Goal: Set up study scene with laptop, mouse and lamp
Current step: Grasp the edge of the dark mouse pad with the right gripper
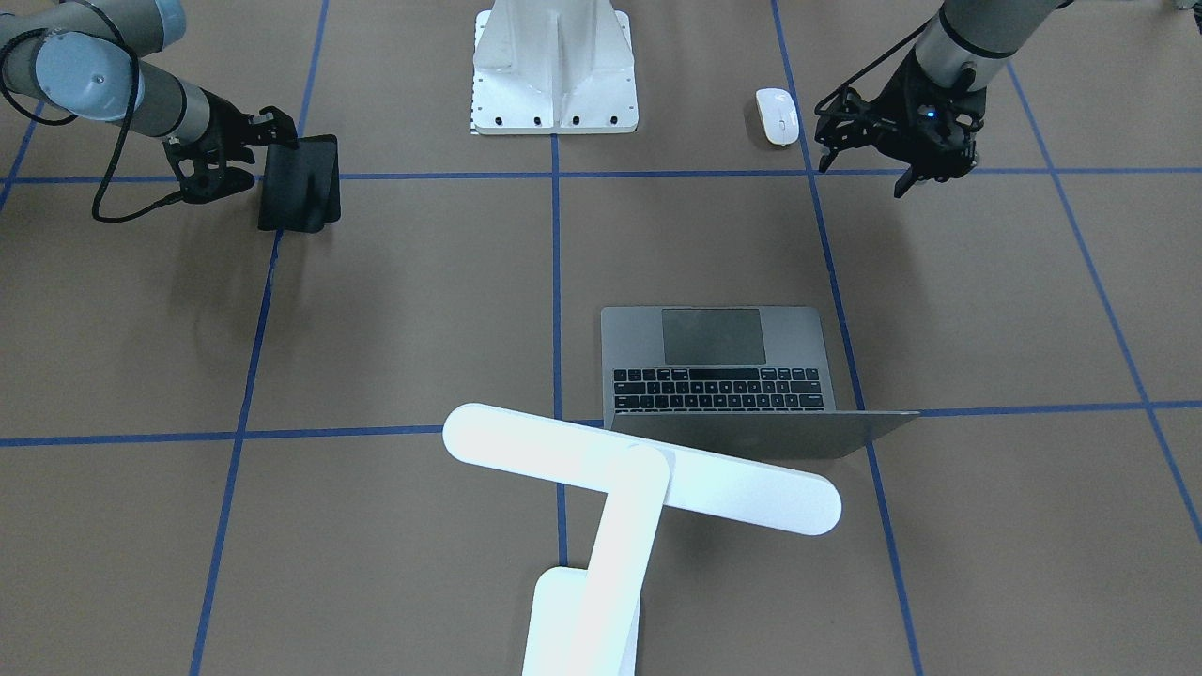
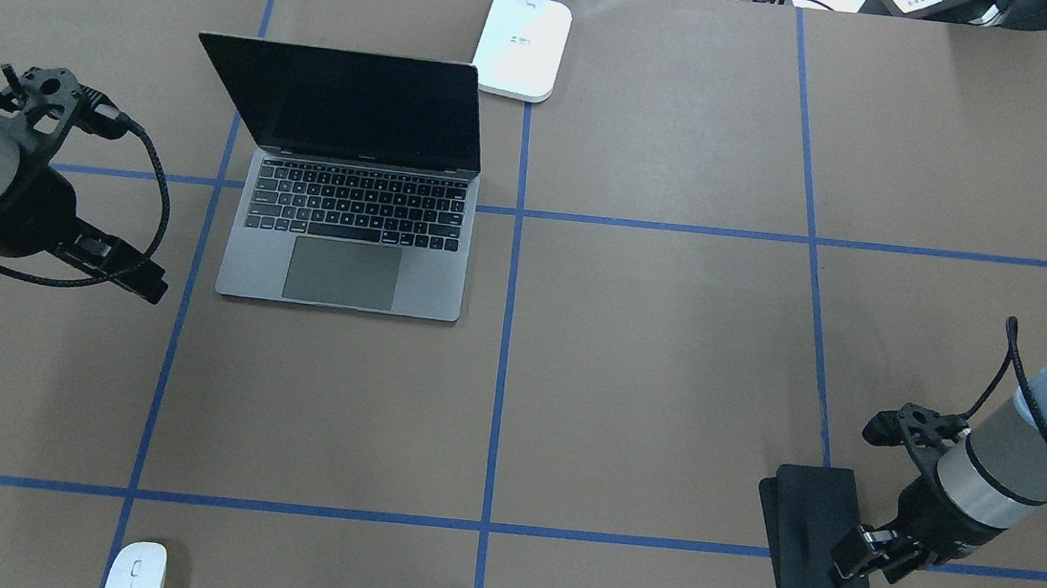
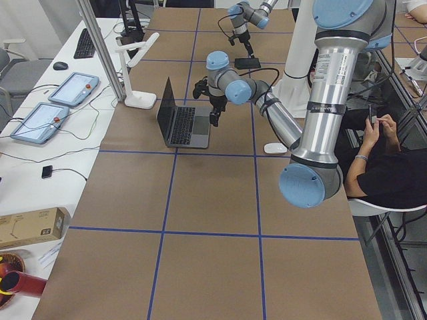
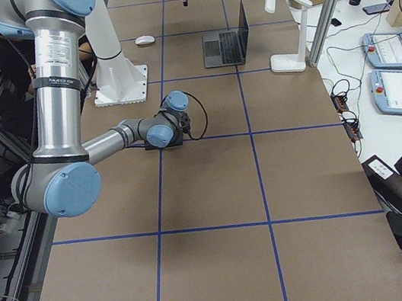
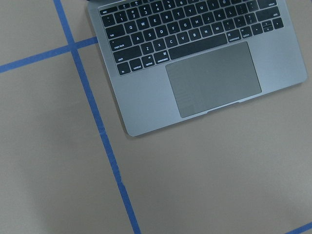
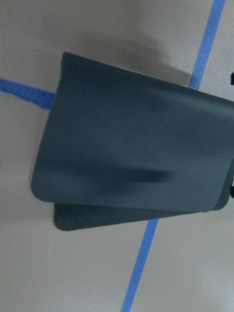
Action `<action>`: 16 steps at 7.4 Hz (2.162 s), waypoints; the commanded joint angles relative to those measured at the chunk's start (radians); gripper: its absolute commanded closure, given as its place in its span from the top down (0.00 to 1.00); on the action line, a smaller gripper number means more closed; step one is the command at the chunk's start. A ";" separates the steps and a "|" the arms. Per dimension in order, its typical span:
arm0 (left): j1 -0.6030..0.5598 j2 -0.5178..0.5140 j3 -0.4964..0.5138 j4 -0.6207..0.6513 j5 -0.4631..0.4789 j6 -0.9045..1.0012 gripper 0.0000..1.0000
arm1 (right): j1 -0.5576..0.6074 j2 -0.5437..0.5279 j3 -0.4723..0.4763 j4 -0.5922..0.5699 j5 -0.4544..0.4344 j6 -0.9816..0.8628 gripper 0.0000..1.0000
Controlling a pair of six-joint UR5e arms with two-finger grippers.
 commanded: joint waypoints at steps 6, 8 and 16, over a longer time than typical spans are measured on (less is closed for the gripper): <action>0.000 0.005 0.004 0.001 0.000 0.038 0.99 | -0.026 0.003 -0.029 -0.006 0.008 -0.002 0.72; 0.000 0.005 0.004 0.001 0.000 0.038 0.99 | -0.023 0.004 -0.029 -0.006 0.022 -0.002 0.34; 0.000 0.005 0.001 0.000 0.000 0.038 0.99 | -0.018 0.009 -0.015 -0.032 0.017 -0.003 0.15</action>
